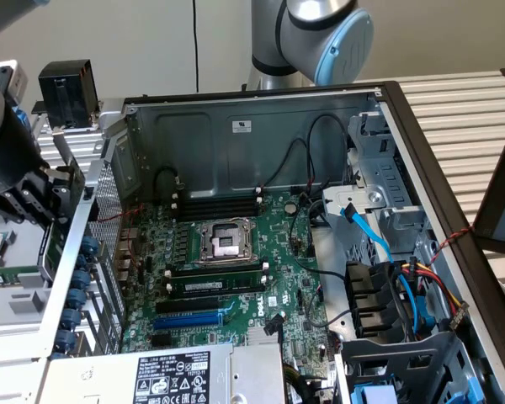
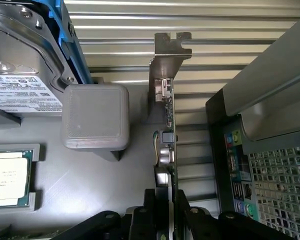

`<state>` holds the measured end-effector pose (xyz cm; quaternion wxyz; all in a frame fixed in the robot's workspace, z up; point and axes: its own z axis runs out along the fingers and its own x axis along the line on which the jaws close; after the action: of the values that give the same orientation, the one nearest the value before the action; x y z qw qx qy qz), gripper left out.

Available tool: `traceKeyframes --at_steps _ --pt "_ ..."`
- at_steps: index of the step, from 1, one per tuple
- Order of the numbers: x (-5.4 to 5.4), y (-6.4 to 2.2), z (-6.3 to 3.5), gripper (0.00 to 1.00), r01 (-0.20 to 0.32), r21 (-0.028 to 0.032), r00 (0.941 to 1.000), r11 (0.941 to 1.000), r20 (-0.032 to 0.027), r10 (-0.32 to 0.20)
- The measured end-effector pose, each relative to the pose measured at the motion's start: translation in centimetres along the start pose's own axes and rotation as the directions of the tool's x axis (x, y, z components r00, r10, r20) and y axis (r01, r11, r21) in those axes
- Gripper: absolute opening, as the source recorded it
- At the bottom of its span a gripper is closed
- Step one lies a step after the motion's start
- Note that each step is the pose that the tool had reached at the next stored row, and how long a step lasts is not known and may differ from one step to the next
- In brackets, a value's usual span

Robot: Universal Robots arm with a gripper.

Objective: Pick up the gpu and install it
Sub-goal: 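Pick up the gpu and move the gpu toward the slot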

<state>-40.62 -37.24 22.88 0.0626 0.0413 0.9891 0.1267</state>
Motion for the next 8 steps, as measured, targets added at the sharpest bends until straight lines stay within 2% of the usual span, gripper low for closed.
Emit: traceKeyframes --at_steps 1,4,6,8 --pt "0.0 0.03 -0.11 0.27 -0.001 -0.007 1.0 1.0 -0.0007 0.001" --pt "0.0 0.14 -0.53 0.27 -0.003 -0.0228 1.0 0.9997 -0.0018 0.003" --pt "0.0 0.23 -0.9 0.27 -0.005 -0.0283 1.0 0.9996 -0.0039 0.004" --pt "-0.1 0.34 -1.39 0.27 -0.006 -0.0295 1.0 0.9995 -0.0071 0.005"
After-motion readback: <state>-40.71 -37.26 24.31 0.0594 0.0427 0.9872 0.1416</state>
